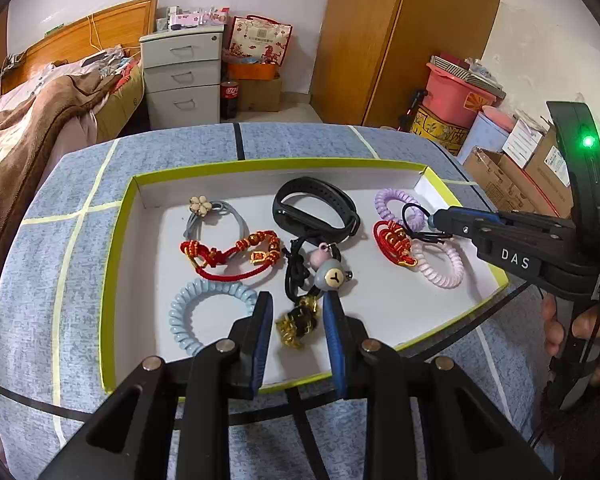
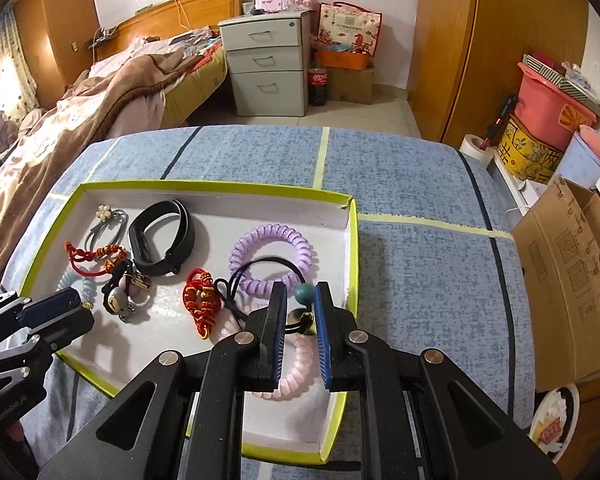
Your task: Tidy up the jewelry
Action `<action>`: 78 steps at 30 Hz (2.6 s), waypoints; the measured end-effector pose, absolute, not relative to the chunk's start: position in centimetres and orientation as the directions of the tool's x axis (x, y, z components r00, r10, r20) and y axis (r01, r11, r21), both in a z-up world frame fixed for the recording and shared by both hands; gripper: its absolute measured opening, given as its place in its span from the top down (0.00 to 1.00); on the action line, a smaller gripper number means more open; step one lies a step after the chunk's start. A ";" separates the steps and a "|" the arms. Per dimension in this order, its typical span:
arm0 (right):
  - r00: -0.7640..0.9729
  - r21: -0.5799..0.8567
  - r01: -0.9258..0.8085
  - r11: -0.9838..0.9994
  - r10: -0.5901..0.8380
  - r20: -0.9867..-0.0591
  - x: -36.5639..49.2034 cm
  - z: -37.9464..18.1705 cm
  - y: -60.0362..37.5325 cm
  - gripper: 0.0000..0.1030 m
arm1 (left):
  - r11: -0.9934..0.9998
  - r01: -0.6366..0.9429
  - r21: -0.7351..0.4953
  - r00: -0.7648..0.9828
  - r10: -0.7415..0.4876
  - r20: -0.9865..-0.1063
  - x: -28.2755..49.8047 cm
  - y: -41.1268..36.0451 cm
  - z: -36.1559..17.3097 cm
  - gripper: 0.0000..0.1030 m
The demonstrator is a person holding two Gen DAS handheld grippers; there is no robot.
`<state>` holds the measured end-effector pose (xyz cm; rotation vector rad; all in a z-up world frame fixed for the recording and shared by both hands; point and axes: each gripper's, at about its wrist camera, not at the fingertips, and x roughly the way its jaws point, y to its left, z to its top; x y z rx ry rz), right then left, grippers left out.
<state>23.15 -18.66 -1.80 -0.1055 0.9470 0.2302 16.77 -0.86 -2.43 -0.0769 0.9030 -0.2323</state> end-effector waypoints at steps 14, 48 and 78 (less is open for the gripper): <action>0.576 0.047 -0.256 0.966 0.191 -0.795 22.6 -1.1 -18.5 0.66 | 0.973 0.166 -0.159 0.608 -0.227 -0.760 16.4 -1.1 -2.0 0.56; 0.737 0.094 -0.202 0.975 0.214 -0.641 9.0 3.3 -18.2 0.53 | 0.998 -0.067 -0.009 0.747 0.044 -0.663 7.2 -0.4 0.8 0.49; 0.759 0.078 -0.186 0.979 0.194 -0.621 4.3 2.9 -16.9 0.53 | 0.995 -0.092 -0.023 0.748 0.054 -0.662 3.9 -0.8 0.8 0.49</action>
